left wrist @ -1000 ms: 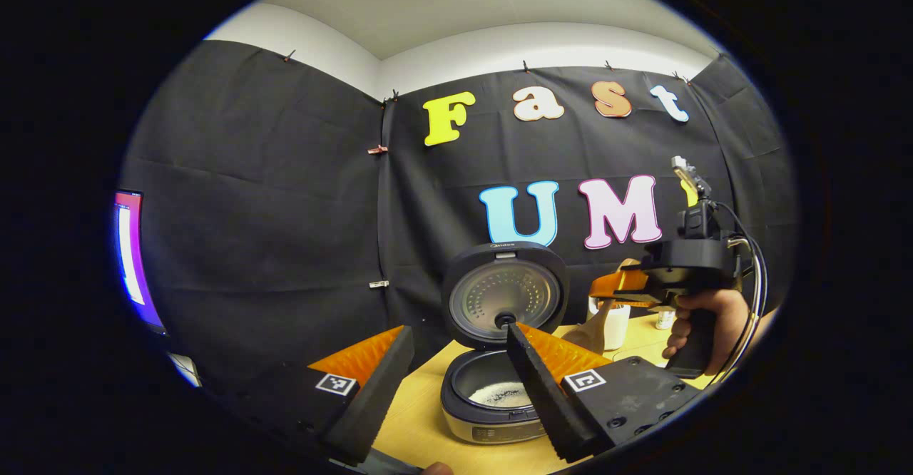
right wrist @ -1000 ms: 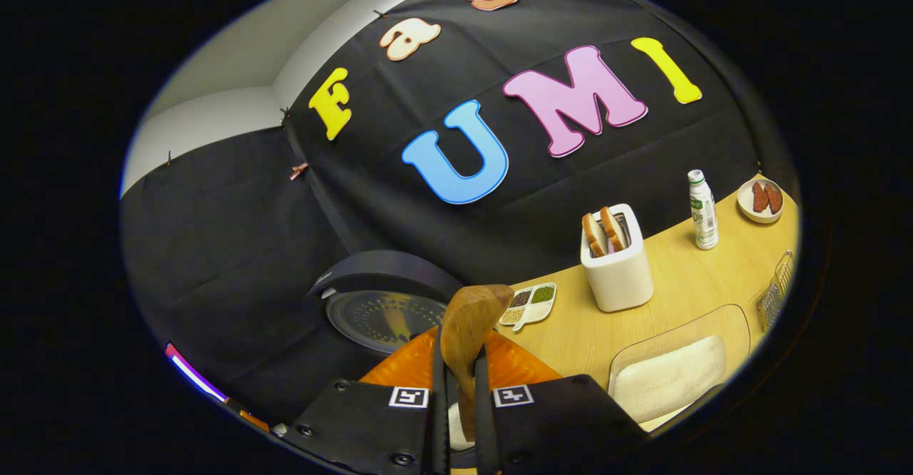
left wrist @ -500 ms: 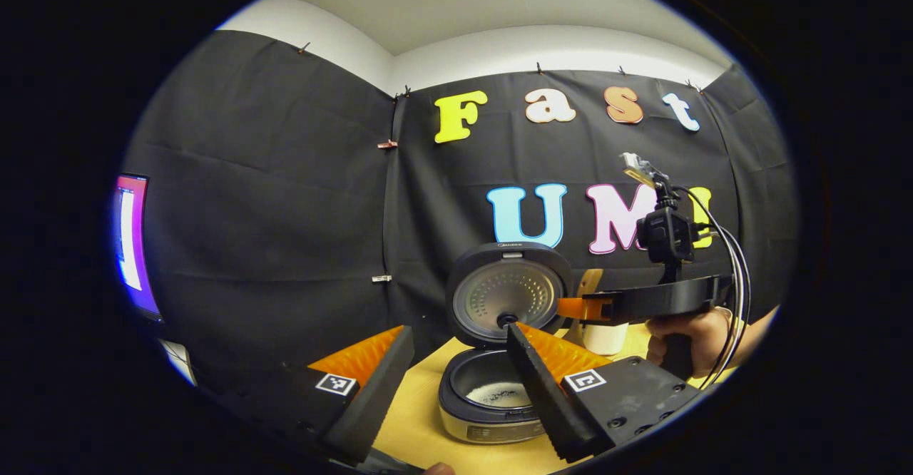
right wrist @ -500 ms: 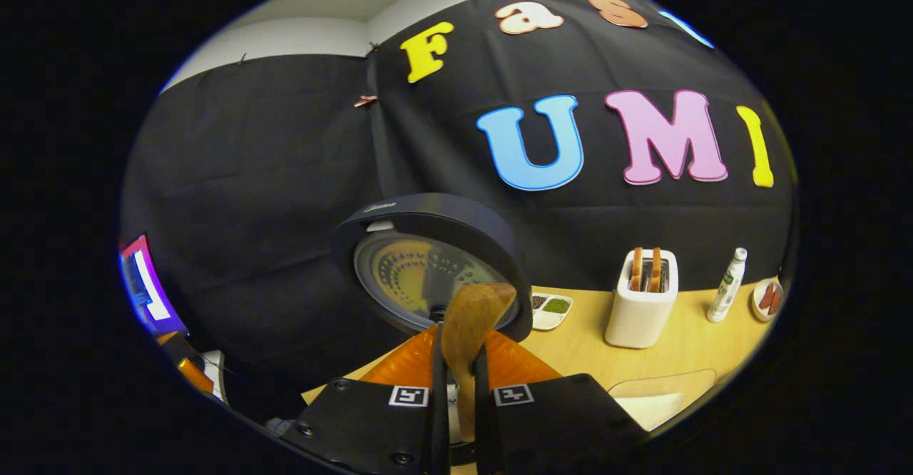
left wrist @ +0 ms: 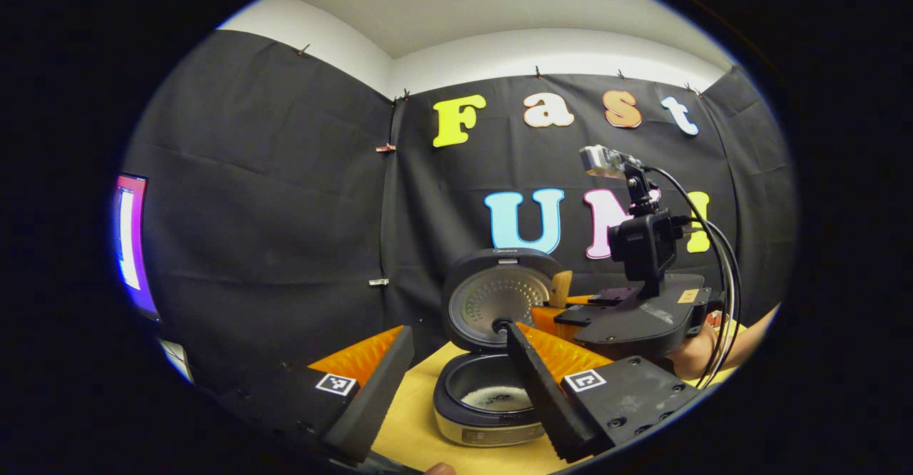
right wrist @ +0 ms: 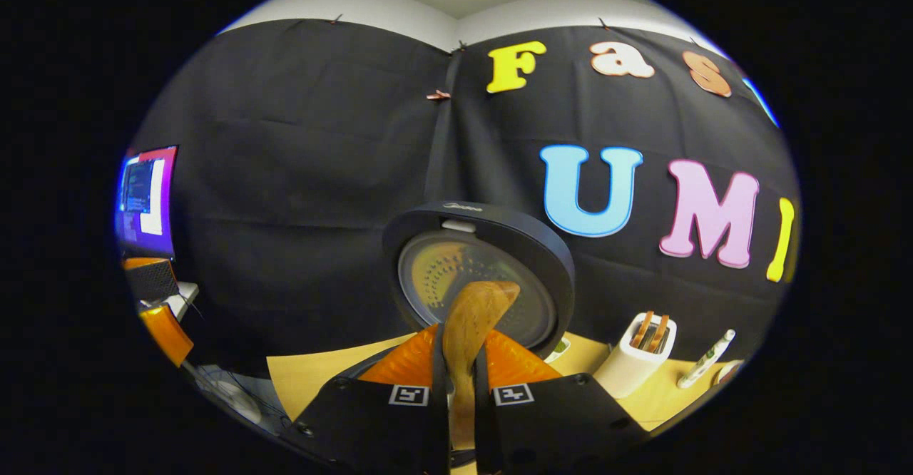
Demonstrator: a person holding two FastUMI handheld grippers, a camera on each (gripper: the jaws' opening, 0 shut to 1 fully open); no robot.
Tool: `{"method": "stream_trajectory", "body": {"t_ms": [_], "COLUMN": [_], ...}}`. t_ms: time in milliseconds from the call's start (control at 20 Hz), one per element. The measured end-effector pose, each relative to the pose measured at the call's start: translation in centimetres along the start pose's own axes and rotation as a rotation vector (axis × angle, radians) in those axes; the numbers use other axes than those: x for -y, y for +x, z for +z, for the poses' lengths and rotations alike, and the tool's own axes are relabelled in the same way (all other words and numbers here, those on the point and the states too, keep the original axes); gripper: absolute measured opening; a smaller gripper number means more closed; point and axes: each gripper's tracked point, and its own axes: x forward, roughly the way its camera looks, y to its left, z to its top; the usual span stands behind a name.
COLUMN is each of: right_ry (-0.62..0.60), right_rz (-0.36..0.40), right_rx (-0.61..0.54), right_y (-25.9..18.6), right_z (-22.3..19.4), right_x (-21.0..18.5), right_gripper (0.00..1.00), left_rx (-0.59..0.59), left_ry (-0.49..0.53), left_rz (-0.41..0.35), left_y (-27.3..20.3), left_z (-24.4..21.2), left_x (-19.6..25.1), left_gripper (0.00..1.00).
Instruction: Close the left gripper, press the button to open the rice cooker; take a wooden spoon from the chopstick holder with the right hand, scoop a spoonful of rice and pour it into the rice cooker, then put the wooden spoon back into the chopstick holder.
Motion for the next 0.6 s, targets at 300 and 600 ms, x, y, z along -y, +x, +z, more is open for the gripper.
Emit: {"method": "stream_trajectory", "body": {"t_ms": [300,600], "right_ry": [0.033,0.259], "right_rz": [-0.022,-0.108], "right_rx": [0.031,0.032], "right_y": [-0.1,-1.4], "right_z": [0.3,0.5], "right_x": [0.7,5.1], "right_gripper": [0.18,0.18], "left_rx": [0.001,-0.015], "left_ry": [0.006,0.004], "left_rz": [0.000,0.005], "left_y": [0.5,1.0], "left_z": [0.3,0.0], "left_x": [0.5,1.2], "left_gripper": [0.90,0.90]}}
